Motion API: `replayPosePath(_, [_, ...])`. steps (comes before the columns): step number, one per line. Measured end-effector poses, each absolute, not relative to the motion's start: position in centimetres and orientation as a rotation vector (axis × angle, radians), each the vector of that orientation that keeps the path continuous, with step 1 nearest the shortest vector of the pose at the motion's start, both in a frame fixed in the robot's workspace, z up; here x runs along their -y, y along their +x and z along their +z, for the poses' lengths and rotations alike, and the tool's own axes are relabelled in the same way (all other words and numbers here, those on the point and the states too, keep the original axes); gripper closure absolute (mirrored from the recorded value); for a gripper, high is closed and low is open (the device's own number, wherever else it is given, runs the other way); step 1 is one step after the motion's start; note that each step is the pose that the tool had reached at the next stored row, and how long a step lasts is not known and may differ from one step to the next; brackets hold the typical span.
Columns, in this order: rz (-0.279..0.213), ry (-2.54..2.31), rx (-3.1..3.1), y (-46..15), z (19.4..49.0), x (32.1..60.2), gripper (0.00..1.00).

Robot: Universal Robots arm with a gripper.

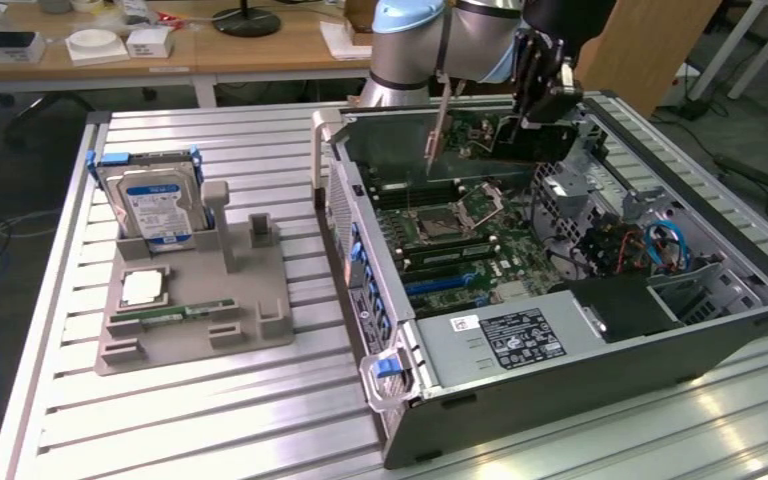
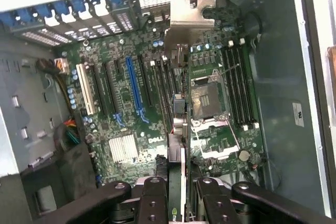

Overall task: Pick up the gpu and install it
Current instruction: 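Insert the gpu into the slot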

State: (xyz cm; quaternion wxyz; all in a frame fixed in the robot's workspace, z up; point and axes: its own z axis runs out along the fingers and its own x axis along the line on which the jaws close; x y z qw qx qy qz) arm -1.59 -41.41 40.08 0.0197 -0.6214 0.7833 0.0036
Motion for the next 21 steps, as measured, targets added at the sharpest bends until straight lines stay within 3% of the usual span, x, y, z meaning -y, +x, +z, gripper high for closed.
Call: replayPosePath(21, [-0.003, -1.977, -2.374, -2.6, 39.0, 42.2, 0.74])
